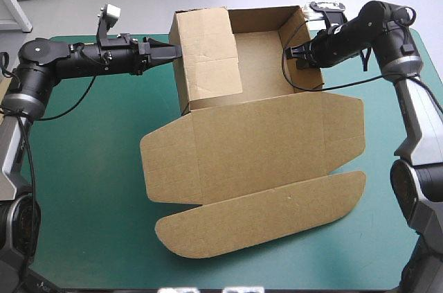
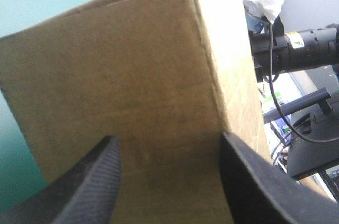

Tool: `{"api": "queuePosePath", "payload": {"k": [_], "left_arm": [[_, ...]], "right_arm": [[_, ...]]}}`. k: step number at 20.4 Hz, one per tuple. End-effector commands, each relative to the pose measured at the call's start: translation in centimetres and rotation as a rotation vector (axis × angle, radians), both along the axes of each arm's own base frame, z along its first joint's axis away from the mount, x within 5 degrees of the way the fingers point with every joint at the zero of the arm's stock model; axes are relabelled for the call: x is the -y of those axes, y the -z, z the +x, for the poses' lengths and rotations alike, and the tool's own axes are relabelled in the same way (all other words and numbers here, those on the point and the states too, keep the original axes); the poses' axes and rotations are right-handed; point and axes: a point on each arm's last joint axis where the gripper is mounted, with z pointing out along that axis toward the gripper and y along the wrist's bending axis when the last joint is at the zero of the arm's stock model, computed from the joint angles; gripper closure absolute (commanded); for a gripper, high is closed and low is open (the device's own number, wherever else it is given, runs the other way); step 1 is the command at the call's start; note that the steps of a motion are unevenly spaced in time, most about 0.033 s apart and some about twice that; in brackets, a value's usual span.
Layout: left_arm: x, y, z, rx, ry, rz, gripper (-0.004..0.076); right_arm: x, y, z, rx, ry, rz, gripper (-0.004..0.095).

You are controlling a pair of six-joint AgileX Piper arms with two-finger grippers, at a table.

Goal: Fold the box

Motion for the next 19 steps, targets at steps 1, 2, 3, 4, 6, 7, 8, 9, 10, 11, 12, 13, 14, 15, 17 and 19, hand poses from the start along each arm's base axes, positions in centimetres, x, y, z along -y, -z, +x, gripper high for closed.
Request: {"api": "queuePosePath", "payload": {"k": [1,2,3,4,6,7,8,9,10,11,12,13,14,15,17,19], "left_arm": [[0.9,-3.2,-1.3,0.065,-0.010,-0.088,0.0312],[1.3,-3.1,-1.3,0.066,-0.009,-0.079,0.0312],[1.3,-3.0,-1.3,0.060,-0.013,-0.067,0.0312],[1.5,-2.7,-1.3,0.045,-0.018,-0.038,0.0312],[1.8,-2.5,-1.3,0.044,-0.011,-0.017,0.0312],[1.7,-2.5,-1.3,0.045,-0.014,-0.017,0.0311],[1.7,-2.5,-1.3,0.045,-0.012,-0.017,0.0305],[1.8,-2.5,-1.3,0.044,-0.010,-0.017,0.0274],[1.8,-2.5,-1.3,0.044,-0.010,-0.020,0.0250],[1.8,-2.6,-1.3,0.044,-0.010,-0.028,0.0211],[1.8,-2.6,-1.3,0.044,-0.009,-0.031,0.0194],[1.8,-2.7,-1.4,0.042,-0.004,-0.034,0.0186],[1.8,-2.7,-1.4,0.041,-0.002,-0.046,0.0186],[1.9,-2.8,-1.4,0.041,-0.002,-0.056,0.0186],[1.9,-3.0,-1.4,0.043,-0.002,-0.073,0.0186],[1.8,-2.8,-1.4,0.043,-0.008,-0.048,0.0186]], "right_arm": [[-0.2,-3.4,-1.4,0.099,0.014,0.083,0.0920],[-0.2,-3.4,-1.4,0.098,0.016,0.082,0.0920],[-0.2,-3.4,-1.4,0.098,0.017,0.080,0.0920],[-0.2,-3.3,-1.4,0.097,0.022,0.076,0.0920],[-0.3,-3.3,-1.3,0.100,0.037,0.052,0.0919],[-0.4,-3.2,-1.3,0.102,0.040,0.041,0.0919],[-0.6,-3.2,-1.4,0.103,0.035,0.039,0.0919],[-0.8,-3.3,-1.4,0.109,0.033,0.040,0.0919],[-0.8,-3.3,-1.4,0.110,0.038,0.038,0.0919],[-0.9,-3.3,-1.3,0.115,0.039,0.041,0.0919],[-0.9,-3.3,-1.3,0.117,0.041,0.044,0.0919],[-0.9,-3.3,-1.3,0.115,0.044,0.046,0.0919],[-0.9,-3.2,-1.2,0.115,0.045,0.044,0.0919],[-0.9,-3.1,-1.1,0.109,0.048,0.046,0.0919],[-1.1,-2.5,-0.7,0.095,0.048,0.046,0.0919],[-1.4,-2.2,-0.6,0.085,0.043,0.048,0.0920]]}}
